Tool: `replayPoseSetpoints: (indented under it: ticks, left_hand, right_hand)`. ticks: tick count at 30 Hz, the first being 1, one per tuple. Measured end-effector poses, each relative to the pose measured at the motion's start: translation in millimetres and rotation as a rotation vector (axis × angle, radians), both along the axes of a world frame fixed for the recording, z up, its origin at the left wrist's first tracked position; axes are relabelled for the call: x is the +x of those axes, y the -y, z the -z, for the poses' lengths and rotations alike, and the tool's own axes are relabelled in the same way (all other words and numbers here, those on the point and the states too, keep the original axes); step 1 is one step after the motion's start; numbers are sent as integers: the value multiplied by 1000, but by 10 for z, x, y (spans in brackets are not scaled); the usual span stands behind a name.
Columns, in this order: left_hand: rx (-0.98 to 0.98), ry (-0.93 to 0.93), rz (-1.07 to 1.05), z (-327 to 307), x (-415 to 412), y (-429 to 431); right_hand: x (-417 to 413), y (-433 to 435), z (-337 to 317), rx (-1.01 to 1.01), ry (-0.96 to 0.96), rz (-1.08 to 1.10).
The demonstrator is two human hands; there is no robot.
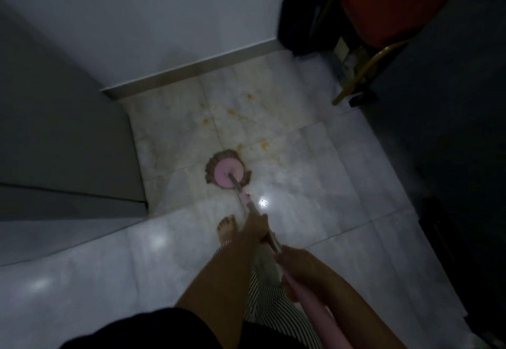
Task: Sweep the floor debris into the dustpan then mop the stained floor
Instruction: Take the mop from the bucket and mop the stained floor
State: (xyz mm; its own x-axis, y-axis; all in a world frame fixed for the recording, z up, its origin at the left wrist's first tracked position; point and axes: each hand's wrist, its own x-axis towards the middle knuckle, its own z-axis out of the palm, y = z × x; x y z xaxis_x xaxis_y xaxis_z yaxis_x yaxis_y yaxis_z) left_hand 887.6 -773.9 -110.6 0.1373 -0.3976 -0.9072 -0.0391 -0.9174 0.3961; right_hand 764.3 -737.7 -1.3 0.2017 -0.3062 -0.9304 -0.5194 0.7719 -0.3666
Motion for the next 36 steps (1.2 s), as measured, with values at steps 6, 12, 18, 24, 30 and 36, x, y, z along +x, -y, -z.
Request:
replayPoseSetpoints:
  ticks: [6,12,18,24,30,36]
  left_hand:
    - [61,32,-7,-41,-182,-199]
    - [-4,141,73,254,528,539]
    - [-51,133,-79,647,1650,1827]
    - [-84,152,-134,888,2419,3007]
    - [-81,112,-124,775,2364,3191]
    - [-61,96,-25,574,1678,2532]
  right_hand:
    - [-134,-194,-161,39,39,54]
    - [492,547,229,-101,-35,-49]
    - [1573,1709,737,-4,42,79]
    - [2340,2871,1011,127,170,272]
    - [2310,3010,943,159,194,344]
    - [1653,2257,693,89,139,324]
